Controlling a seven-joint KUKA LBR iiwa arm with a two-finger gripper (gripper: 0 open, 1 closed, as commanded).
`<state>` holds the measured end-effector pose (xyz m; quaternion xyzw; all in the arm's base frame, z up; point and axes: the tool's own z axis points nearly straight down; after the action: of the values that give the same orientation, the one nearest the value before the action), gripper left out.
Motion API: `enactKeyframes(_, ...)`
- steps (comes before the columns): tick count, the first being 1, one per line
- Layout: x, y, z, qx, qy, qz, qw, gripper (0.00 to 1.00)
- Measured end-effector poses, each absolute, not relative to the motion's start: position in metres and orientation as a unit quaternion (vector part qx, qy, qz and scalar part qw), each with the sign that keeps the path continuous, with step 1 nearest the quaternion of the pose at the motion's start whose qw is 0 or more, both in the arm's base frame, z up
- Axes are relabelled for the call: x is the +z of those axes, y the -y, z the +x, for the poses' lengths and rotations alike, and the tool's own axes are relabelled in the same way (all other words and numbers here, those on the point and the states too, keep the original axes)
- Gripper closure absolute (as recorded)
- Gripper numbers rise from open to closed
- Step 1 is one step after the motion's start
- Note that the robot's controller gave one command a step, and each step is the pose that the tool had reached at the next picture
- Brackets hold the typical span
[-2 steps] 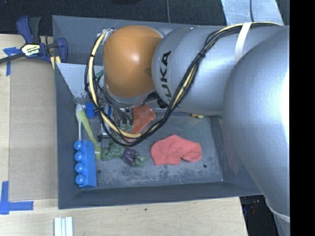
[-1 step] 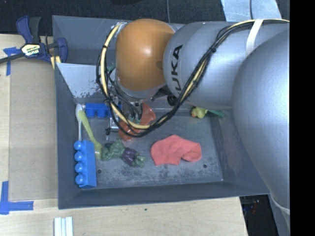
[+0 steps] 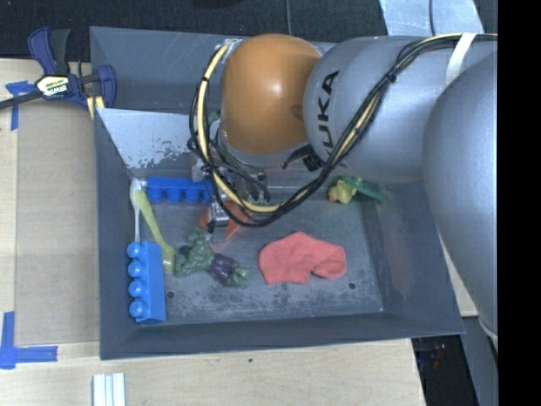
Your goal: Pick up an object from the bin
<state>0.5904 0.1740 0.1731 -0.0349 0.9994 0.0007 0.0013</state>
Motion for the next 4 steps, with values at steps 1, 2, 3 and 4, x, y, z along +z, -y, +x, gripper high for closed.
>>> enactKeyframes(1,0.091,-0.128,0.595,0.002,-1.000,-0.010,0.005,0.00)
enactKeyframes(2,0.071,-0.080,0.558,0.002,-0.999,-0.050,0.010,1.00)
enactKeyframes(3,0.071,-0.080,0.558,0.002,-0.999,-0.050,0.010,1.00)
enactKeyframes(4,0.135,-0.088,0.546,0.002,-0.998,-0.057,0.008,1.00)
